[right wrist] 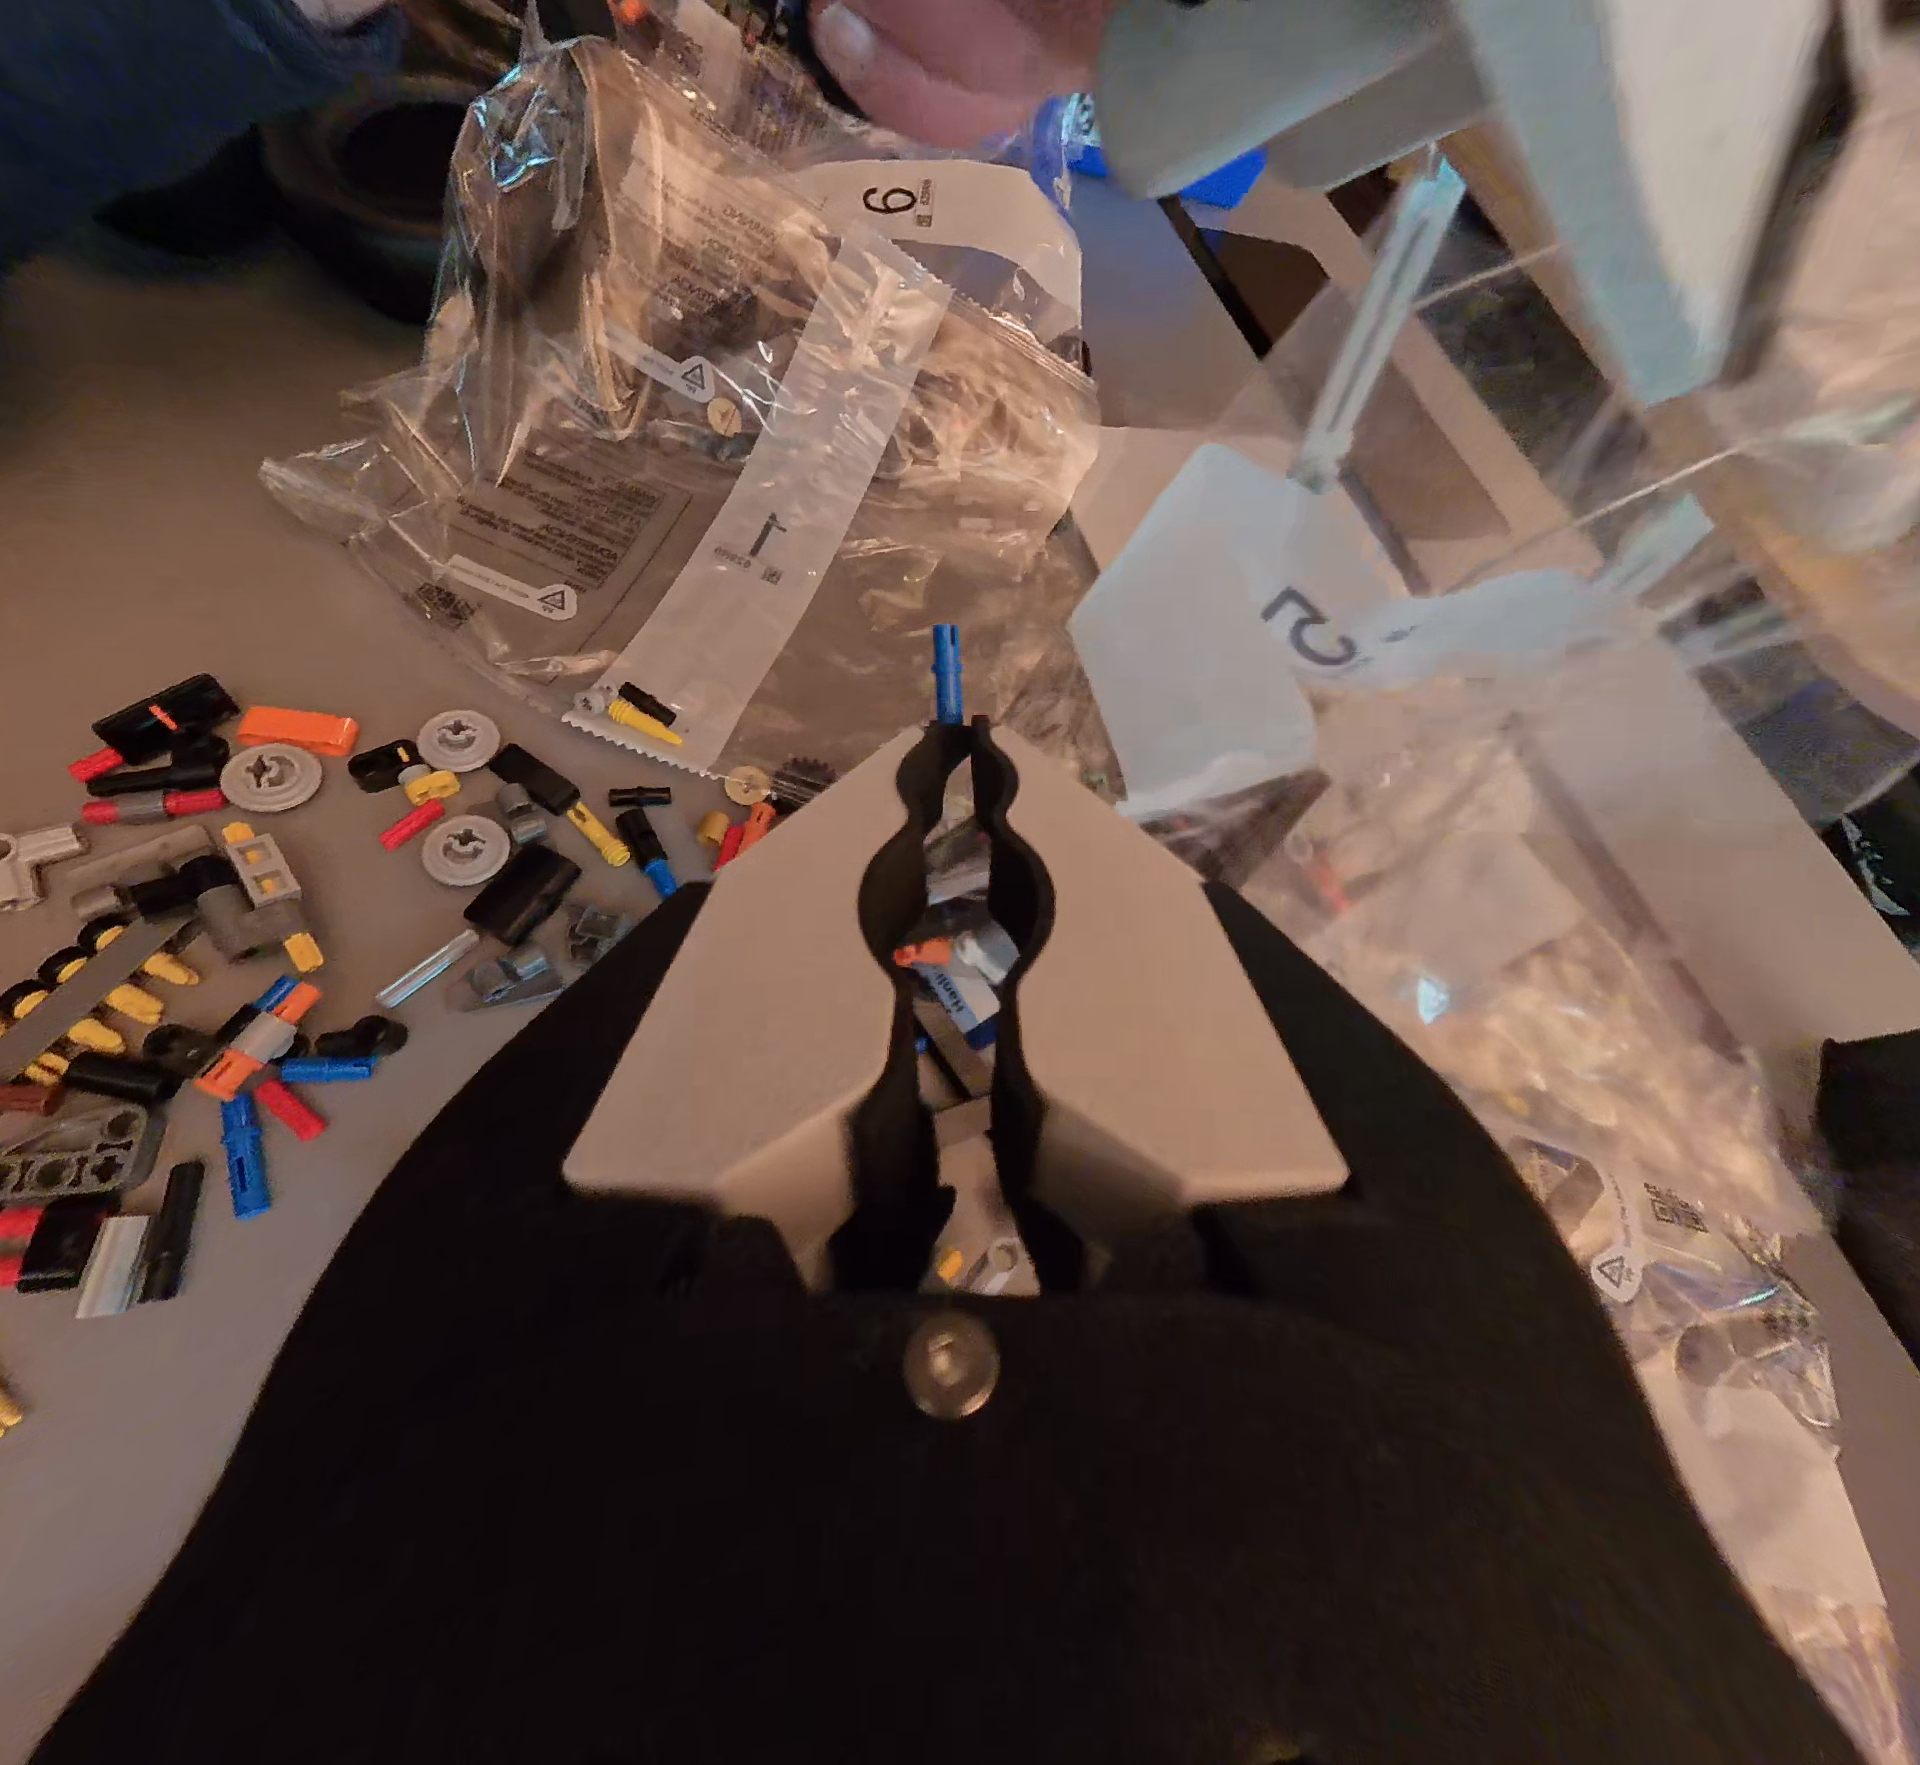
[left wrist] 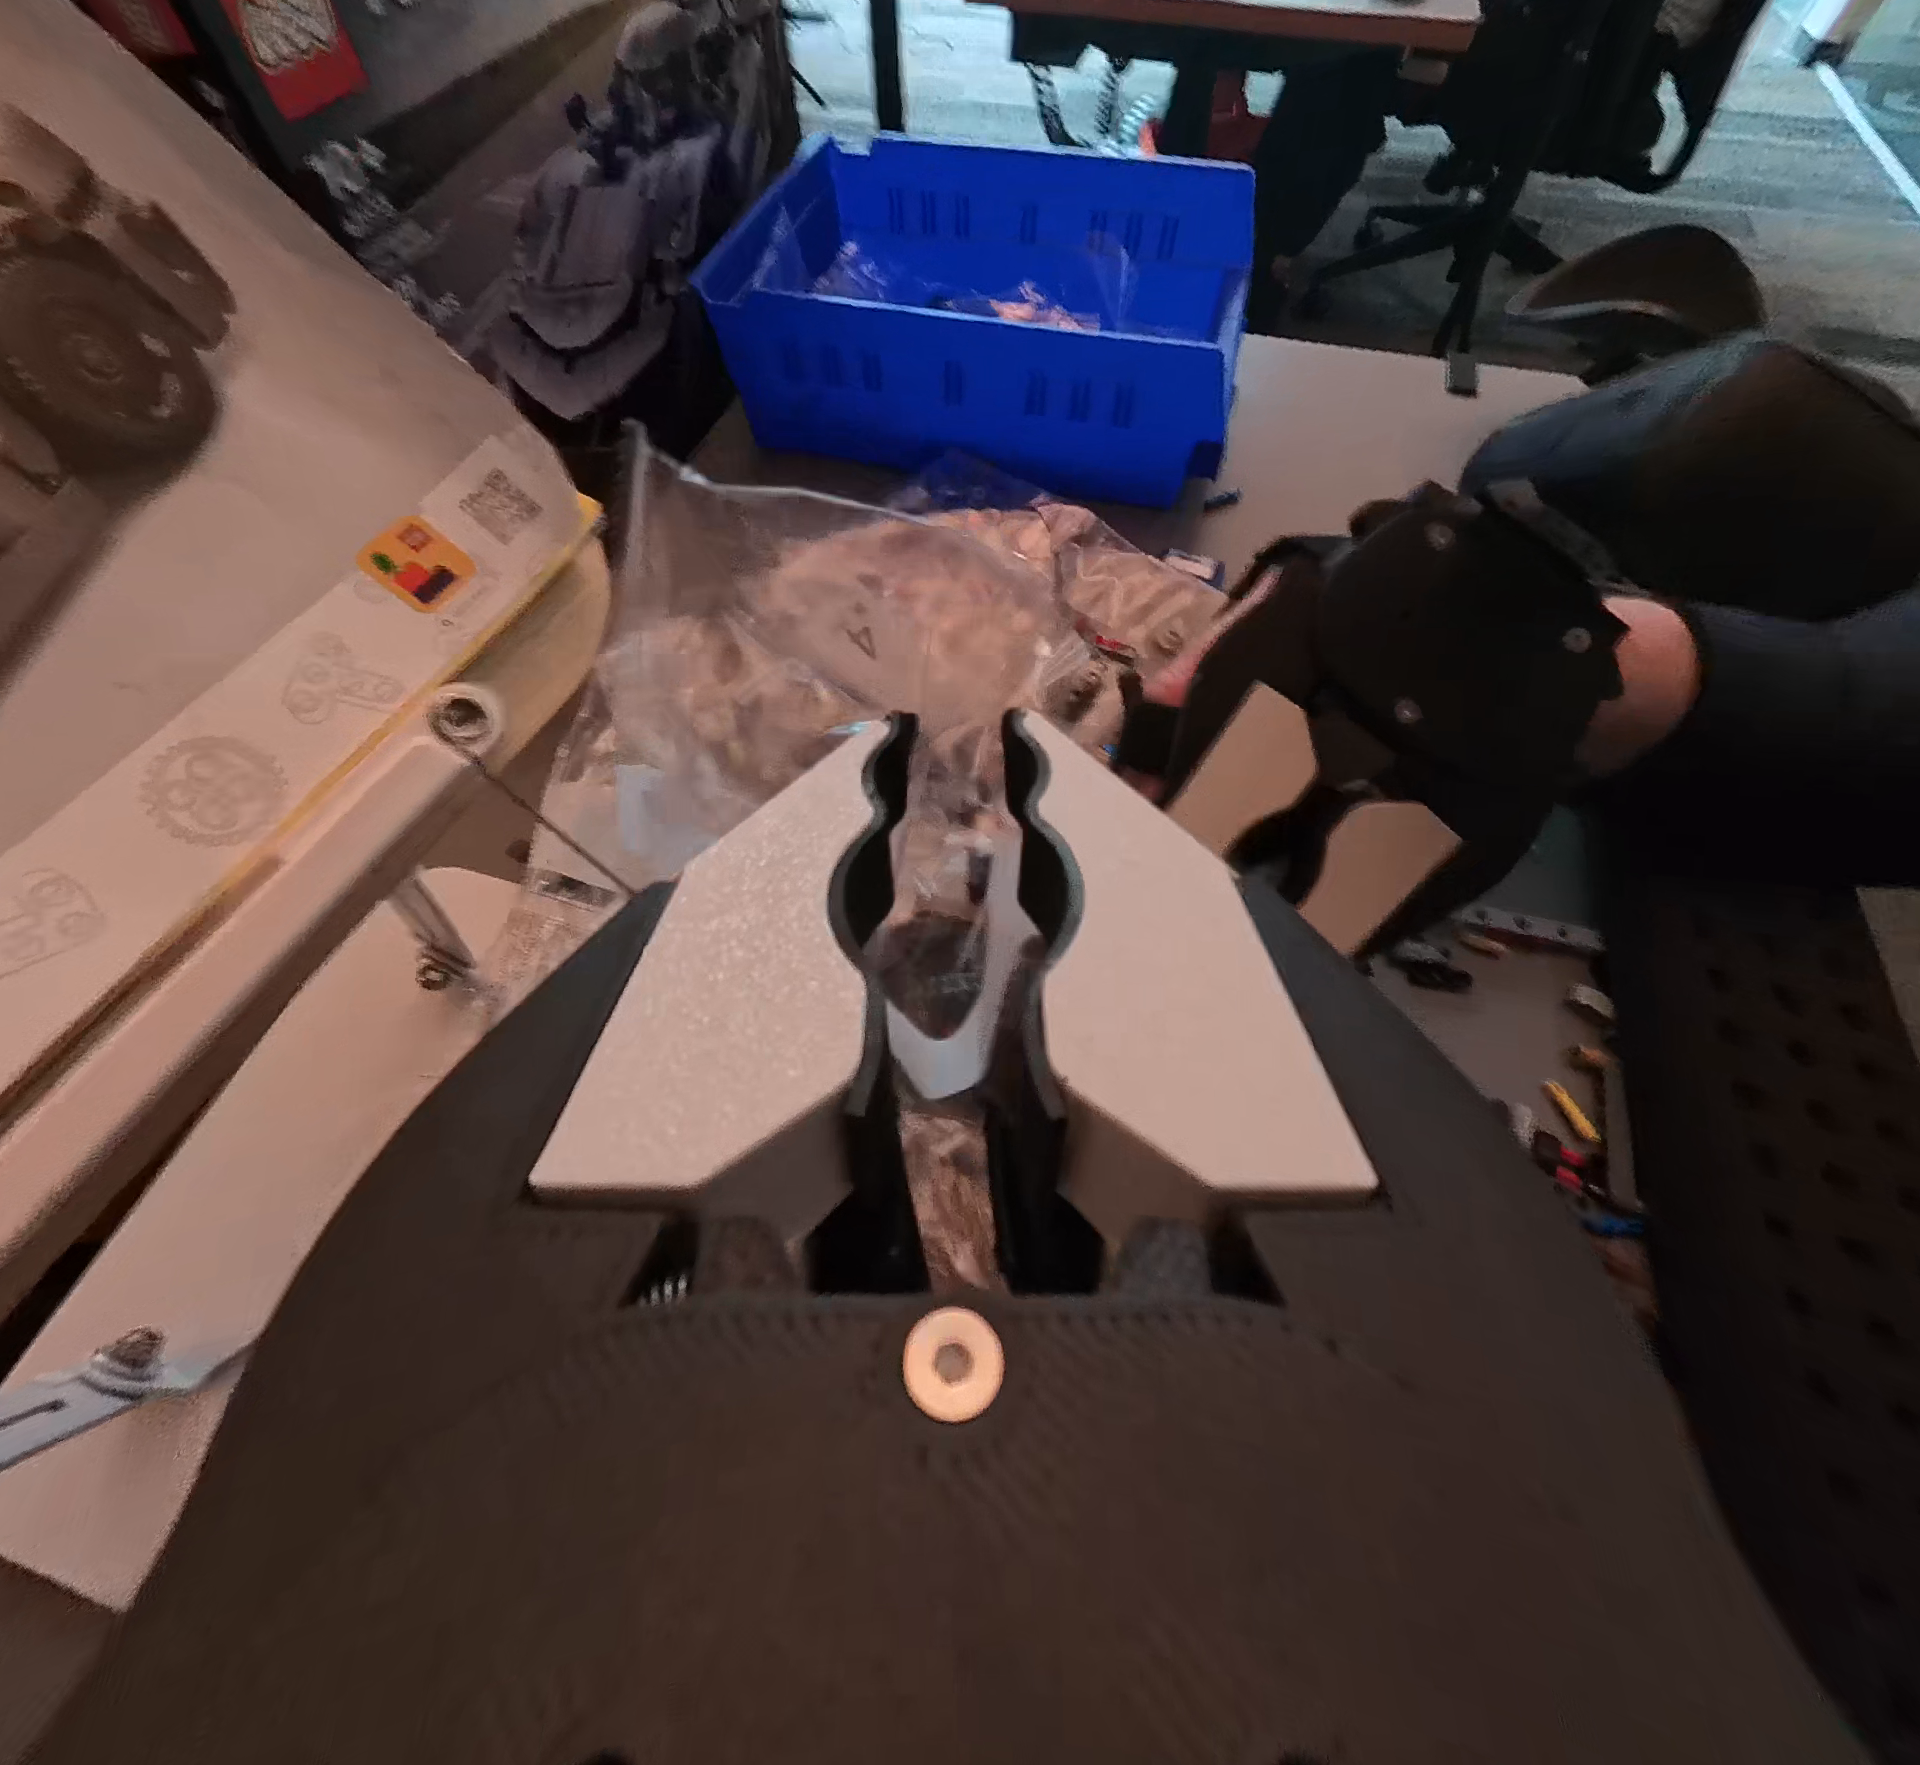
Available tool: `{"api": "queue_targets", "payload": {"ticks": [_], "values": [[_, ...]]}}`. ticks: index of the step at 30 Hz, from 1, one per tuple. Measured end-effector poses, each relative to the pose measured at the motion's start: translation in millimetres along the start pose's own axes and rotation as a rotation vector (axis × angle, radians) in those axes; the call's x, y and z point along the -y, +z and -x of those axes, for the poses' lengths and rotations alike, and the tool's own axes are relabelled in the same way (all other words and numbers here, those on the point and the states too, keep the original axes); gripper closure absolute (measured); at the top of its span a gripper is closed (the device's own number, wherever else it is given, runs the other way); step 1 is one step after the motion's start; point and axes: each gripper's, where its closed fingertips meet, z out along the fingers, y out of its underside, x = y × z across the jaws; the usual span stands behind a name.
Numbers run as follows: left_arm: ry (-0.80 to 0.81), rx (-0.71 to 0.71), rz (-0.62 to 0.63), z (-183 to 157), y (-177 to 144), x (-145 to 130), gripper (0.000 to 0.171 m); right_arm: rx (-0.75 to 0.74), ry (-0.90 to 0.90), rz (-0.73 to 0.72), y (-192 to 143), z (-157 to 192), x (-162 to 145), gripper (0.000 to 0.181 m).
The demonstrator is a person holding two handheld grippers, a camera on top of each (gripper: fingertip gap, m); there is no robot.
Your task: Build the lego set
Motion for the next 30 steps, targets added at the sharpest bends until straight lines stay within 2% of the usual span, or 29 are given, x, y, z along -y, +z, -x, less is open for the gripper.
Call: {"api": "queue_targets", "payload": {"ticks": [1,5,9,16,23,27,30], "values": [[-0.001,-0.032,0.024,-6,1,-4,0.155,-0.001,0.009,-0.006,0,-2,0,0.18],[-0.002,-0.005,0.086,-4,4,-13,0.154,-0.007,0.018,-0.014,-1,-4,0,0.18],[0.001,-0.023,0.078,-7,9,-12,0.153,-0.012,-0.007,-0.027,0,-4,3,0.18],[0.092,-0.047,0.147,-21,26,-19,0.153,-0.047,0.008,-0.037,4,-16,1,0.18],[0.066,-0.077,0.104,-21,8,-18,0.153,-0.082,0.068,-0.02,5,-28,-7,0.18],[0.058,-0.151,0.203,-28,-3,-46,0.152,-0.073,0.084,-0.044,2,-30,-5,0.18],[0.067,-0.102,0.211,-17,-2,-49,0.151,-0.073,0.086,-0.049,0,-31,-5,0.18]]}}
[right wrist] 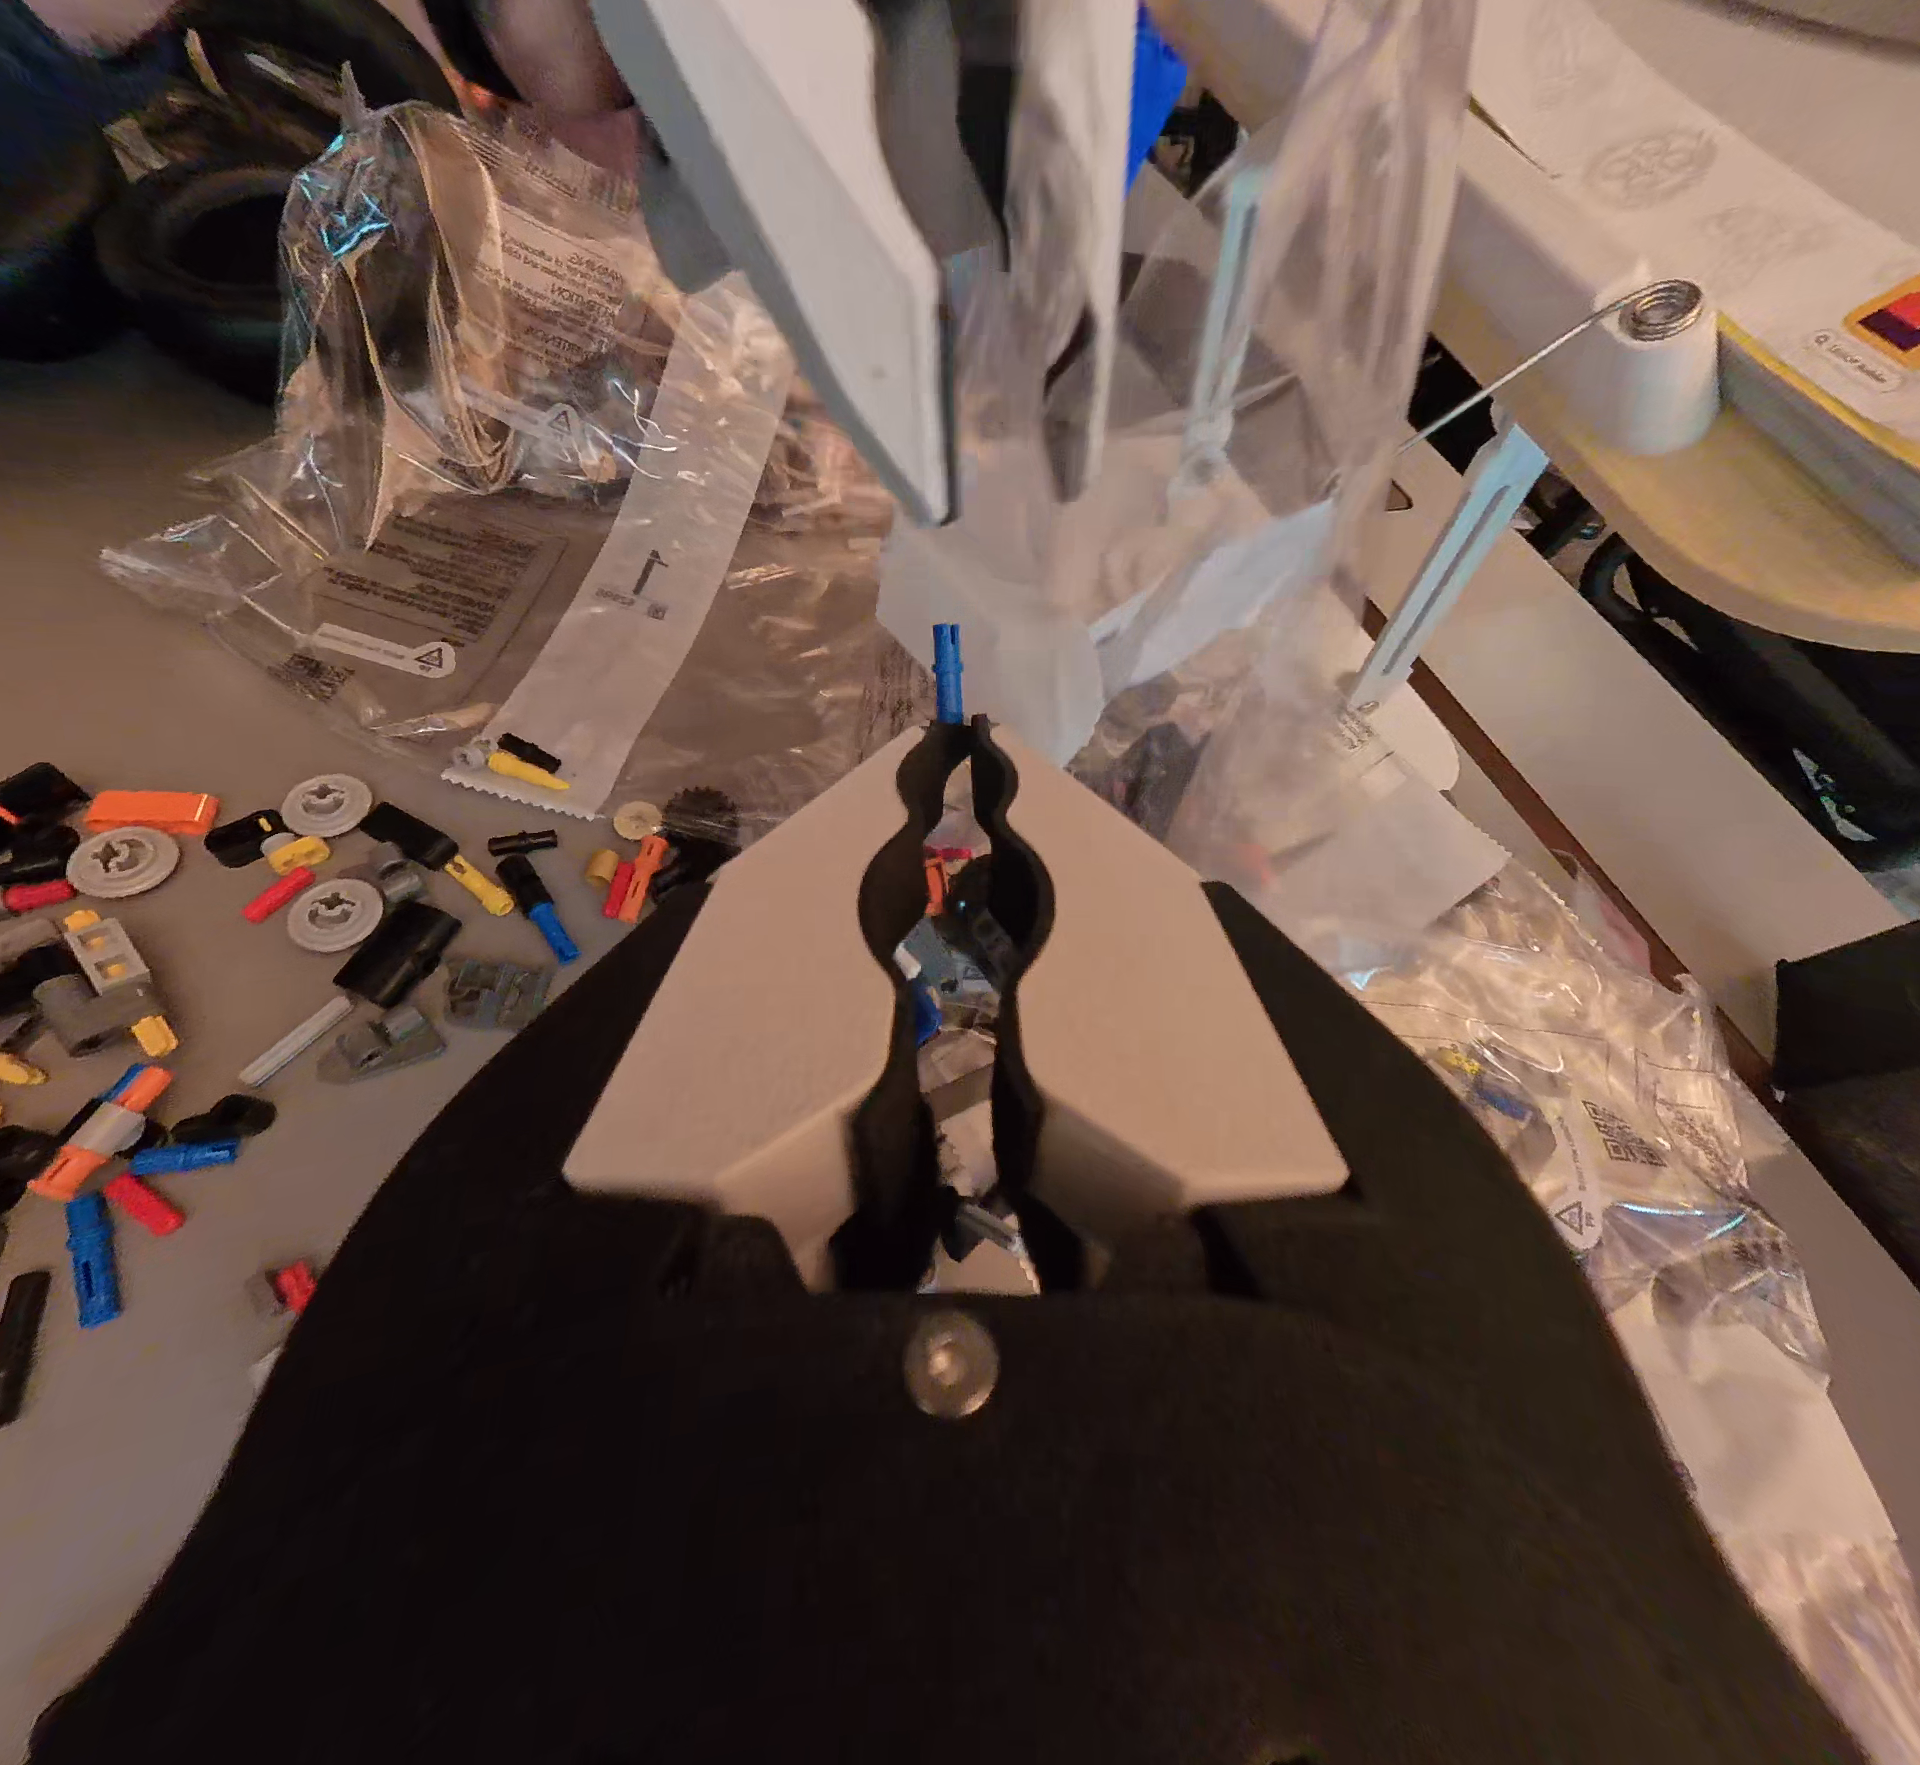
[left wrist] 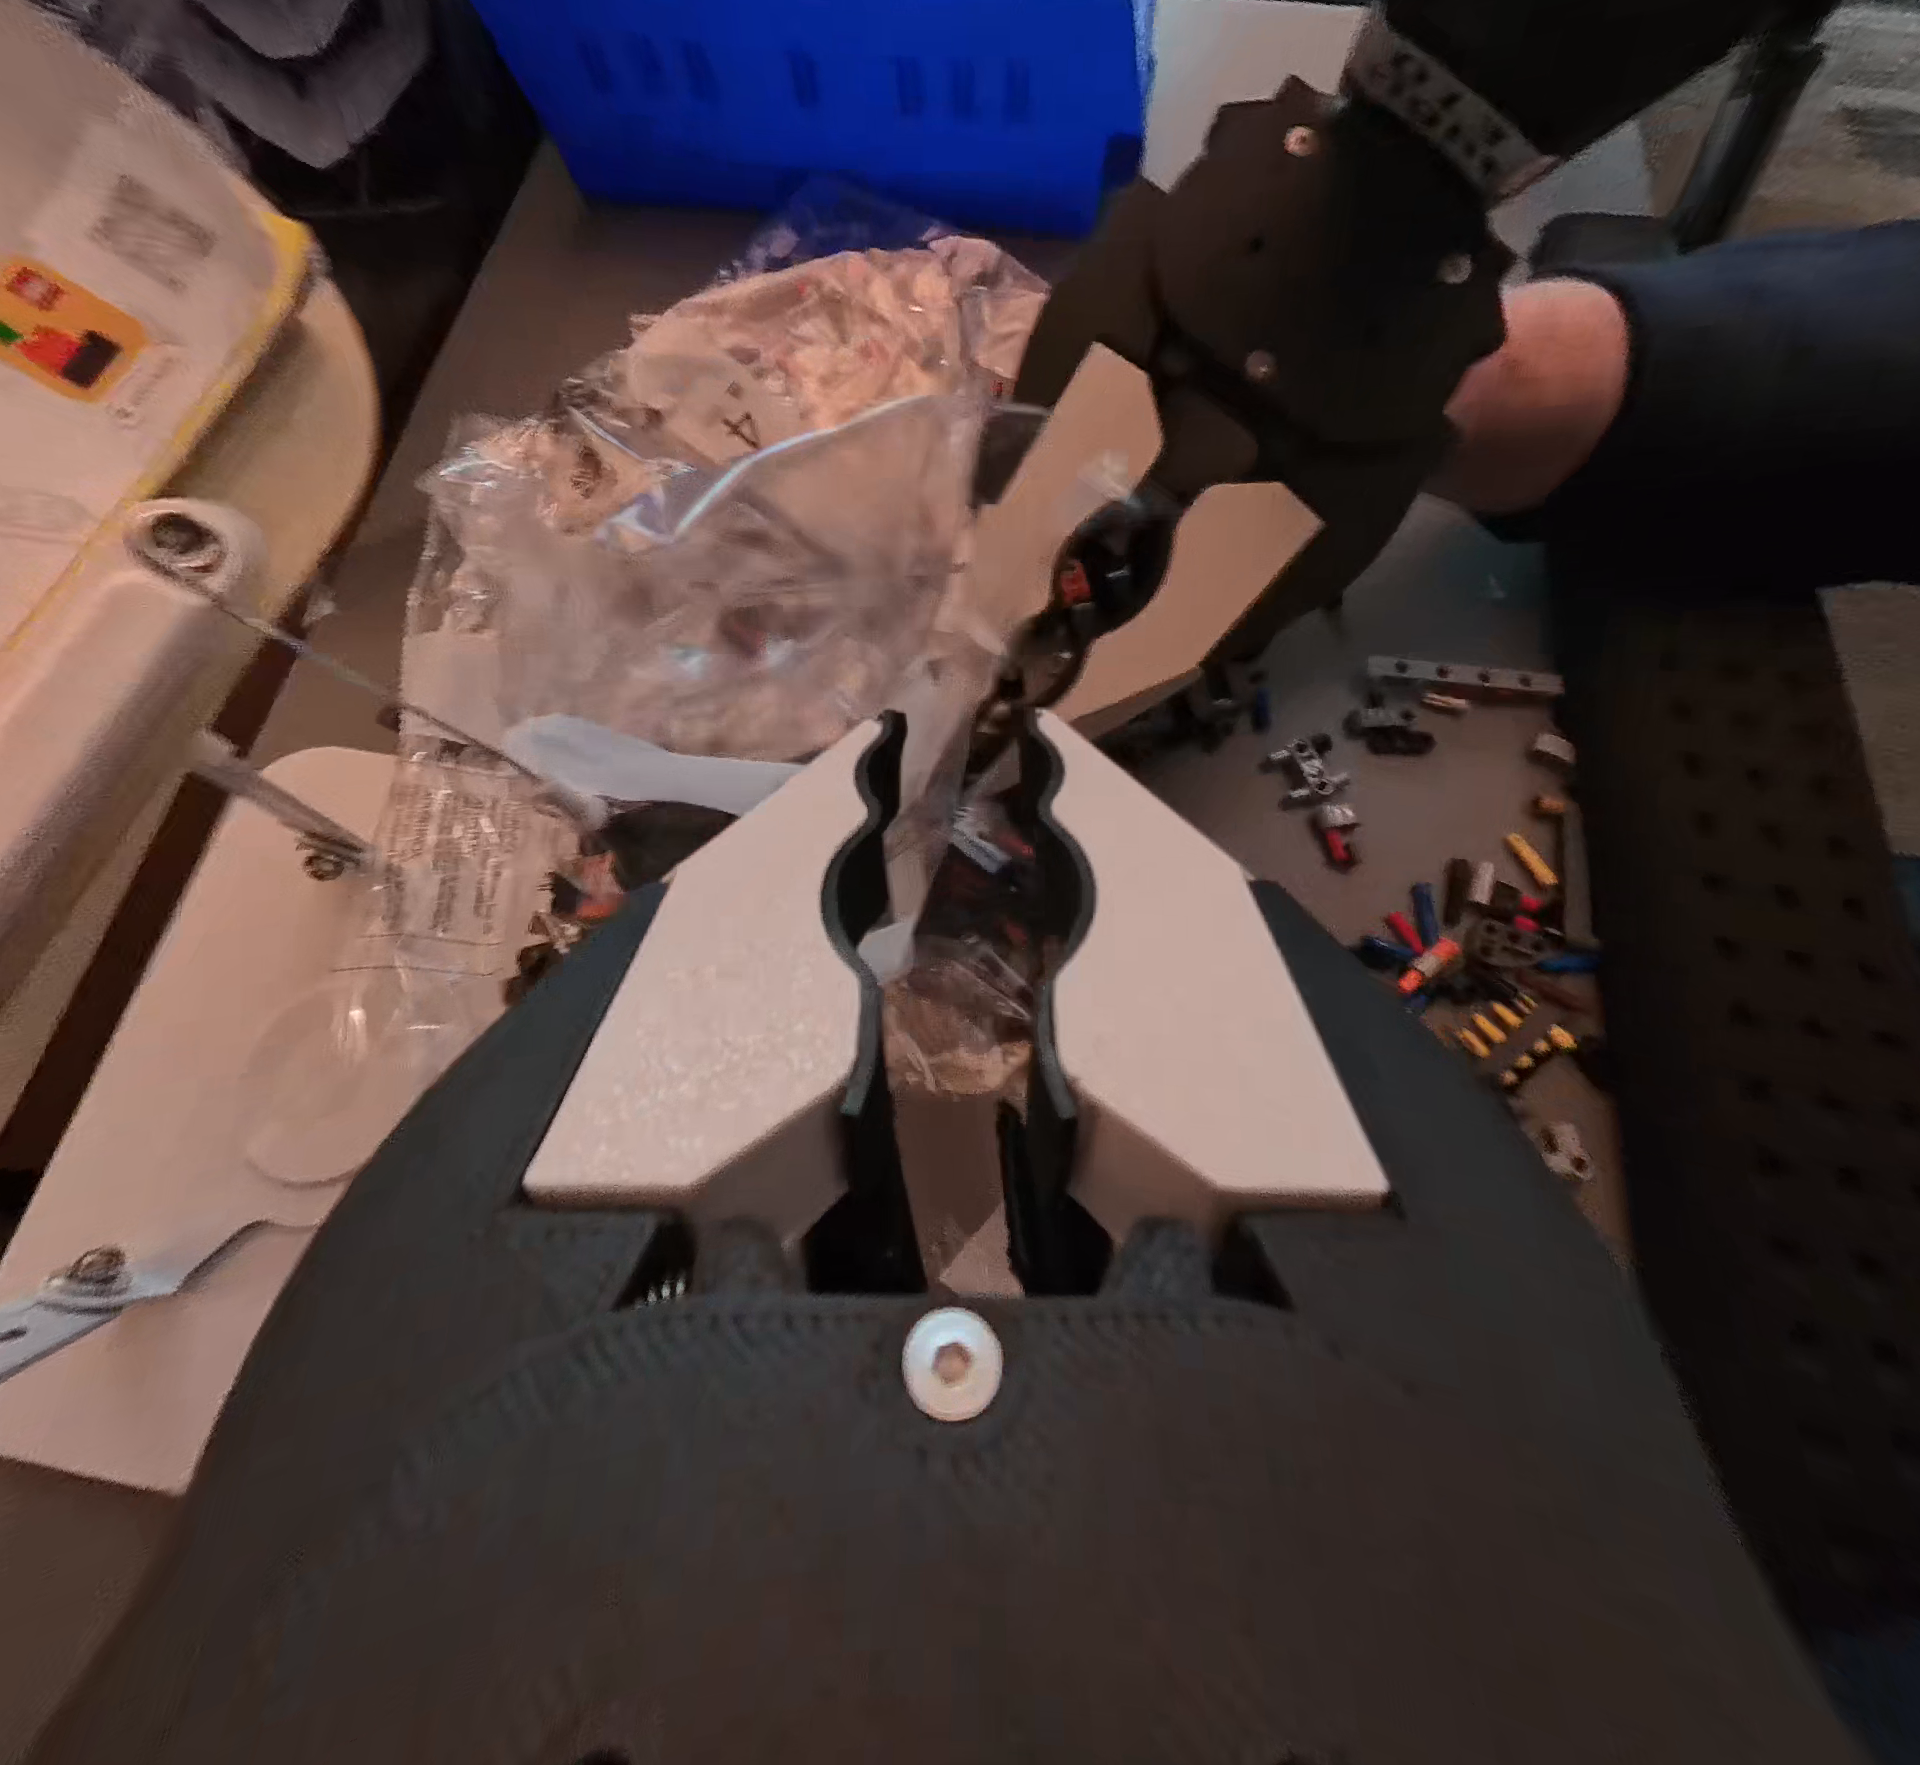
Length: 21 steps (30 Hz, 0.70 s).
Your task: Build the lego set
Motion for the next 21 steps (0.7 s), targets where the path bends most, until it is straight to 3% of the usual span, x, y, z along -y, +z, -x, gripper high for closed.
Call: {"api": "queue_targets", "payload": {"ticks": [9,13,15,17,19,21], "values": [[0.053,0.038,-0.08,2,-13,17,0.147,-0.009,0.005,0.012,0,-2,-3,0.18],[0.056,-0.051,-0.196,-15,-29,33,0.148,-0.014,0.005,0.012,-1,-3,-3,0.181],[0.064,-0.128,-0.16,-29,-28,24,0.15,-0.015,0.006,0.009,-2,-4,-3,0.18],[0.064,-0.163,-0.038,-35,-17,1,0.152,-0.012,0.009,0.002,-3,-4,-2,0.18],[0.068,-0.109,0.037,-24,-5,-12,0.151,-0.007,0.007,-0.006,-5,-3,0,0.181],[0.05,-0.057,0.034,-11,1,-9,0.149,-0.005,0.005,-0.01,-6,-3,0,0.181]]}}
